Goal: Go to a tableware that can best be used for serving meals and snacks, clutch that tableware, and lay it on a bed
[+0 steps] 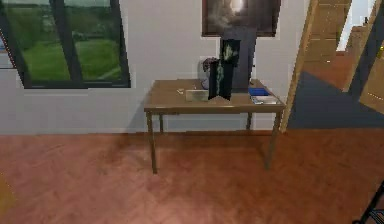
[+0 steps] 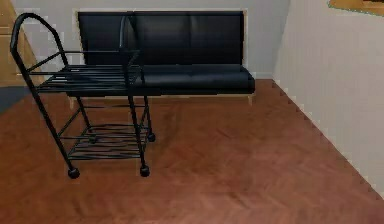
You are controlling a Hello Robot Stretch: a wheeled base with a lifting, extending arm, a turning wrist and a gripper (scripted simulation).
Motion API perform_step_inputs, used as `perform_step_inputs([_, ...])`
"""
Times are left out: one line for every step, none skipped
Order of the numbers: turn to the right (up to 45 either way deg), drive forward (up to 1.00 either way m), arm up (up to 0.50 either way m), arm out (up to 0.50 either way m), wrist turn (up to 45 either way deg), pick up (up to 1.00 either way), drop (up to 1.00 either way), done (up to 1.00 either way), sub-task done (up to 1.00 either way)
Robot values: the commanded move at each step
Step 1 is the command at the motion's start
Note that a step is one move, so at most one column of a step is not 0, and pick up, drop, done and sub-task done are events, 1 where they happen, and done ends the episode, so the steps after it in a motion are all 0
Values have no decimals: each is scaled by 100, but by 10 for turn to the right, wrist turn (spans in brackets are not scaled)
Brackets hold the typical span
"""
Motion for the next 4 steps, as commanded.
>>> perform_step_inputs([0, 100, 0, 0, 0, 0, 0, 0, 0])
perform_step_inputs([-120, 0, 0, 0, 0, 0, 0, 0, 0])
perform_step_inputs([0, 20, 0, 0, 0, 0, 0, 0, 0])
perform_step_inputs([-300, 0, 0, 0, 0, 0, 0, 0, 0])
